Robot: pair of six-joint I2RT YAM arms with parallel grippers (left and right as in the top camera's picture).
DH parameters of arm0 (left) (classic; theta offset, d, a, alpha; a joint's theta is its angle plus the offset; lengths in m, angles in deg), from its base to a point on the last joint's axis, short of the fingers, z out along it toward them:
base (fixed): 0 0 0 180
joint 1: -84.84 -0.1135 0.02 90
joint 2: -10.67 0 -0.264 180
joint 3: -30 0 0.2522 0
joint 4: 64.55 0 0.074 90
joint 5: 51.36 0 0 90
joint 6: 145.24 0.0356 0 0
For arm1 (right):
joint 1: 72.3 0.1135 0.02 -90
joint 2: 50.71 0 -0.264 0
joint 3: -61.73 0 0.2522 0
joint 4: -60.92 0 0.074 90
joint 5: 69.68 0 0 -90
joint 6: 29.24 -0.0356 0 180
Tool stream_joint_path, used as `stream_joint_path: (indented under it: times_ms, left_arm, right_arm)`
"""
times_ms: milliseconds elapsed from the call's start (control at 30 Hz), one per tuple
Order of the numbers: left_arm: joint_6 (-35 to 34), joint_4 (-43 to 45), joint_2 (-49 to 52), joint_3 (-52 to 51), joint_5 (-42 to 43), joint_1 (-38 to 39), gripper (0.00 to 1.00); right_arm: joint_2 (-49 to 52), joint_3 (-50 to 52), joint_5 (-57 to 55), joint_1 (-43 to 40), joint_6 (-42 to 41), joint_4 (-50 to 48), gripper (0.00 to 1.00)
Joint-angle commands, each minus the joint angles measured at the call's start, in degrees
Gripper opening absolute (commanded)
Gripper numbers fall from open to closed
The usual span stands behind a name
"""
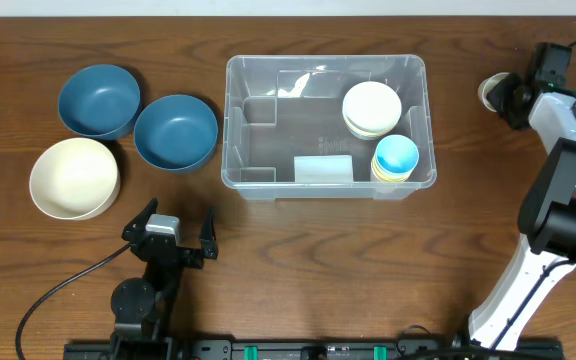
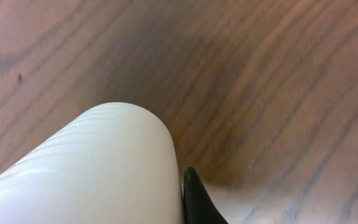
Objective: Pack container
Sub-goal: 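Move the right gripper to the white cup and grasp it, then stack the white cup onto the blue cup and release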
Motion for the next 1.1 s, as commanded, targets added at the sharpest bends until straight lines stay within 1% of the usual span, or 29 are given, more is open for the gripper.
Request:
stream_joint_path:
  times_ms: [0,167,400,500,533,700,900,1067]
  left_arm:
    - [1.0,-1.9,-0.3,-1.0,0.8,-0.2,0.98]
    - [1.0,-1.9,-0.3,-1.0,0.8,-0.2,0.98]
    - [1.0,-1.9,-0.3,-1.0,0.8,-0.2,0.98]
    - [1.0,-1.9,-0.3,-1.0,0.8,-0.2,0.98]
    - [1.0,-1.9,-0.3,-1.0,0.8,-0.2,0.98]
    - [1.0,-1.9,-0.3,-1.0,0.8,-0.2,0.98]
    - [1.0,-1.9,-0.3,-1.0,0.8,-0.2,0.98]
    - [1.0,-1.9,-0.3,-1.0,0.8,-0.2,0.98]
  right_arm:
    - [-3.9,-2.0,0.5,-0.4,0.3,3.7,0.01]
    - [-11.6,-3.9,2.5,-0.2,0.3,12.3,0.01]
    - [-26.3,-3.9,13.9,0.7,1.7,22.9,0.01]
    - [-32.1,-3.9,19.5,3.5,3.7,29.5,0.01]
    - [-33.4,-3.9,19.7,4.9,4.3,31.3,0.01]
    - [-37.3,-3.9,16.3,15.0,7.4,38.7,0.02]
    - [-36.7,-2.9,7.5,25.7,7.4,41.5,0.03]
    - [-36.5,-1.6,2.4,29.5,4.6,42.6,0.02]
